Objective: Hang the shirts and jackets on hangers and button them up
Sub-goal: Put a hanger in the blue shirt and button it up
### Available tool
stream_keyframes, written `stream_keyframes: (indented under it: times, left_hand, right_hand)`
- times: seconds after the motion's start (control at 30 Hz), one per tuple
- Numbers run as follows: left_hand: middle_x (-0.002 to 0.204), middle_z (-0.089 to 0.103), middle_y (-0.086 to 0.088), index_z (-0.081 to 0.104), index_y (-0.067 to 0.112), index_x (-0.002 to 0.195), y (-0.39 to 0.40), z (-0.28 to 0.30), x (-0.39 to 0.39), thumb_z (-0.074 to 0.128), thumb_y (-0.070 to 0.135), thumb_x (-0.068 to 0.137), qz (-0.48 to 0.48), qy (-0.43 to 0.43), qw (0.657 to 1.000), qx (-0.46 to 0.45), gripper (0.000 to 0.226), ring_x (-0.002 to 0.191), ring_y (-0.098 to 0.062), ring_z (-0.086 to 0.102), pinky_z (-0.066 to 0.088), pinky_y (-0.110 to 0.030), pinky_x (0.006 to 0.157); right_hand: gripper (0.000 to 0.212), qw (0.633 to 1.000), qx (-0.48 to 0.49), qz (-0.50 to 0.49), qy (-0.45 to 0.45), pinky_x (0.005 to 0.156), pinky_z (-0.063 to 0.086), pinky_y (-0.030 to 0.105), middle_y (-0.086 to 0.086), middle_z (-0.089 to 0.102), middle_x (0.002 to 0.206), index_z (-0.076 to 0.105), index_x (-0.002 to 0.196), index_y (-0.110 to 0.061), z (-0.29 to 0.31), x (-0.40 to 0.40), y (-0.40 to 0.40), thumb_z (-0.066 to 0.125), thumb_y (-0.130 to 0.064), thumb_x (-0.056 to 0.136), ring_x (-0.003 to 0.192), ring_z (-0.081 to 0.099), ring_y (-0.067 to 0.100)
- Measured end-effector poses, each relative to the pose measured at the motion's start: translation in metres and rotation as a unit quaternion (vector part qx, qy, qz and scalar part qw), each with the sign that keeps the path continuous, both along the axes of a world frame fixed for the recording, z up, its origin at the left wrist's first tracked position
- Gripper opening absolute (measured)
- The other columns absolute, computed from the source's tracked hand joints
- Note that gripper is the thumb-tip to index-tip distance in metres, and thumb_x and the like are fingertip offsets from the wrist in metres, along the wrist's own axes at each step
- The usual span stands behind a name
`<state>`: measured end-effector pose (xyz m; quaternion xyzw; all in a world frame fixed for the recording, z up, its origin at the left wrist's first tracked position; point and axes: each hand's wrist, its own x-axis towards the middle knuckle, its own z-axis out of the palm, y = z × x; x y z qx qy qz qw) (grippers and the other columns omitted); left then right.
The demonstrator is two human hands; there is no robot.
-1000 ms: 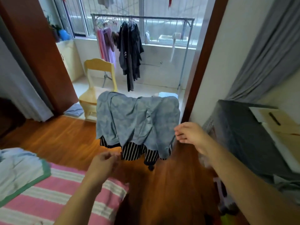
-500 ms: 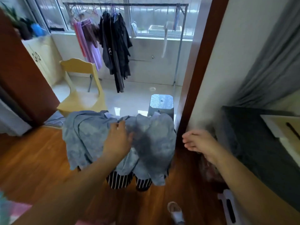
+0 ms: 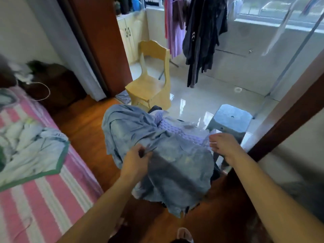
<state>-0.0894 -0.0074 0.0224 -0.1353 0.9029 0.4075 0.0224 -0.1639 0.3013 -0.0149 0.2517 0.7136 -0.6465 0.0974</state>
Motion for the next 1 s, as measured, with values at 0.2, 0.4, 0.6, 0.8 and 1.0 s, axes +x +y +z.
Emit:
stream_keyframes:
  times: [0.2,0.4,0.6,0.8,1.0]
  left_hand:
    - [0.068,0.057,-0.001,0.050,0.021,0.071,-0.108,0.019,0.051,0.068,0.013,0.090,0.092,-0.047,0.984,-0.148,0.027,0.073,-0.032,0.060,0.040,-0.038,0.063]
    - [0.107,0.065,-0.002,0.063,0.024,0.111,-0.044,-0.022,0.039,0.071,0.028,0.087,0.113,0.007,0.993,0.018,0.025,0.093,-0.017,0.066,0.056,-0.038,0.080]
    - [0.114,0.055,0.021,0.066,0.031,0.115,0.040,-0.031,0.053,0.068,0.025,0.095,-0.109,0.042,0.992,0.039,0.021,0.107,0.002,0.056,0.051,-0.019,0.089]
    - [0.117,0.056,0.016,0.062,0.030,0.130,0.039,-0.032,0.040,0.064,0.022,0.098,-0.121,-0.002,0.992,0.027,0.033,0.106,0.003,0.056,0.050,-0.024,0.096]
    - [0.104,0.072,0.004,0.075,0.034,0.102,0.035,0.019,0.043,0.066,0.019,0.097,-0.038,-0.024,0.985,0.167,0.018,0.092,-0.010,0.069,0.057,-0.032,0.087]
  right_hand:
    - [0.009,0.997,0.056,0.052,-0.002,0.061,0.039,0.029,0.017,0.054,0.072,0.064,0.078,-0.005,-0.007,-0.020,0.011,0.060,0.001,0.084,0.062,0.049,0.021]
    - [0.021,0.980,0.074,0.183,-0.038,0.066,0.043,0.028,0.007,0.067,0.083,0.073,0.094,-0.001,-0.024,-0.013,-0.021,0.065,-0.019,0.087,0.076,0.057,0.021]
    - [0.031,0.991,-0.058,0.039,-0.116,0.076,0.048,0.033,0.015,0.065,0.111,0.064,0.118,-0.005,-0.053,-0.031,-0.002,0.067,-0.009,0.088,0.088,0.060,0.025]
    - [0.038,0.966,-0.096,0.108,-0.214,0.071,0.056,0.033,0.014,0.069,0.097,0.067,0.119,-0.005,-0.065,-0.044,-0.001,0.077,-0.021,0.086,0.079,0.066,0.026]
    - [0.003,0.977,-0.133,0.104,-0.131,0.056,0.057,0.028,0.015,0.068,0.071,0.059,0.099,0.002,0.015,-0.047,0.004,0.060,0.000,0.096,0.060,0.066,0.021]
